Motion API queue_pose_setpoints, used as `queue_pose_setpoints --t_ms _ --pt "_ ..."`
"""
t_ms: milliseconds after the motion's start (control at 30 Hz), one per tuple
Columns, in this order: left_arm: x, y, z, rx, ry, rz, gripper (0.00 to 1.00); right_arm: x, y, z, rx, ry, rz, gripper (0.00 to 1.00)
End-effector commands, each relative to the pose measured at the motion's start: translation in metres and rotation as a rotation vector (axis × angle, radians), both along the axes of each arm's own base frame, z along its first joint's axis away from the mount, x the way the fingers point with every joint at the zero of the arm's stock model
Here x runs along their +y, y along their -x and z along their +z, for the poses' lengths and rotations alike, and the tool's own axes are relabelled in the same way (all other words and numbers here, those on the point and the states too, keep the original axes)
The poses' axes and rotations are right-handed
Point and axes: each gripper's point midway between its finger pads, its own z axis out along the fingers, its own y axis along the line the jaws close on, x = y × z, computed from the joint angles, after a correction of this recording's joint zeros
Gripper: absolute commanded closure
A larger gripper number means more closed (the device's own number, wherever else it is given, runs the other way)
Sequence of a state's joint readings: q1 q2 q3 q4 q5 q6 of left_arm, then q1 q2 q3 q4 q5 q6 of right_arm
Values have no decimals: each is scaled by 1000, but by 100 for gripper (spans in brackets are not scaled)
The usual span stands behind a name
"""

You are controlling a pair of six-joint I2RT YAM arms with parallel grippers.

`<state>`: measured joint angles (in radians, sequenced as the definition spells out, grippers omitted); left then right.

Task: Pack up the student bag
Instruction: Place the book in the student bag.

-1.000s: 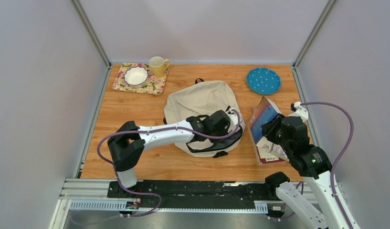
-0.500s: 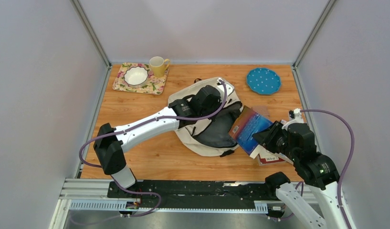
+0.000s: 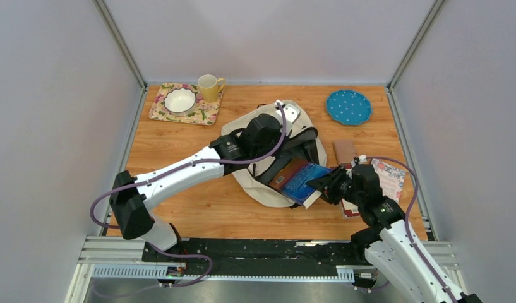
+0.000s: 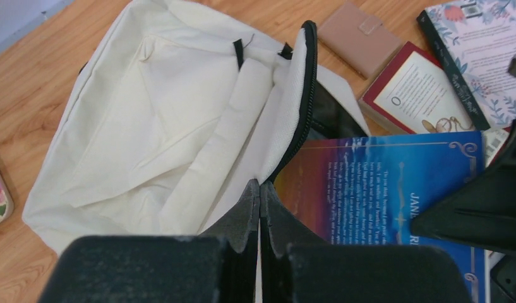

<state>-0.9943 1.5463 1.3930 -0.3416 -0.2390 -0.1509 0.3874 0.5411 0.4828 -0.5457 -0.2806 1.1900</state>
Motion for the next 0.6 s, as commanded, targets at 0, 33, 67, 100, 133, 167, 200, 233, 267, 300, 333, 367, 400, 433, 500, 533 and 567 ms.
queue_pose_setpoints --t_ms 0,33,67,100,133,167,200,233,267,300,333,367,400,433,500,533,567 --pt "-4 3 76 -133 210 -20 100 17 -35 106 -353 -284 -29 100" --pt "-6 6 76 -128 217 -44 100 18 -39 98 -345 -289 -40 100" --pt "-7 8 77 -130 223 -55 100 17 -42 99 -358 -305 -51 100" --pt "-8 10 78 -132 228 -62 100 19 -43 110 -406 -341 -43 100" --pt "-9 11 78 -135 222 -70 100 20 -45 105 -388 -366 -50 100" --pt "-11 14 77 -134 217 -79 100 21 -46 106 -399 -378 -47 100" --pt "-11 15 77 -136 214 -83 100 22 -46 112 -421 -393 -42 100" --pt "-13 16 76 -138 207 -97 100 22 -46 109 -415 -401 -43 100" --pt "-14 18 75 -136 203 -101 100 20 -48 112 -433 -404 -56 100" --pt "-16 20 73 -136 200 -111 100 19 -50 110 -431 -400 -67 100" --pt "-17 22 74 -138 200 -116 100 19 -51 111 -436 -403 -71 100" --pt "-18 22 74 -139 201 -118 100 19 -53 110 -435 -409 -74 100" --pt "-19 23 75 -143 206 -121 100 19 -54 116 -461 -418 -75 100" --pt "-20 23 76 -145 209 -120 100 19 -55 116 -461 -418 -77 100" --pt "-21 22 78 -146 214 -114 100 21 -59 114 -465 -431 -77 100" --pt "-20 21 79 -148 217 -107 100 22 -60 113 -460 -442 -76 100" --pt "-22 20 80 -149 220 -107 100 26 -58 111 -456 -450 -62 100"
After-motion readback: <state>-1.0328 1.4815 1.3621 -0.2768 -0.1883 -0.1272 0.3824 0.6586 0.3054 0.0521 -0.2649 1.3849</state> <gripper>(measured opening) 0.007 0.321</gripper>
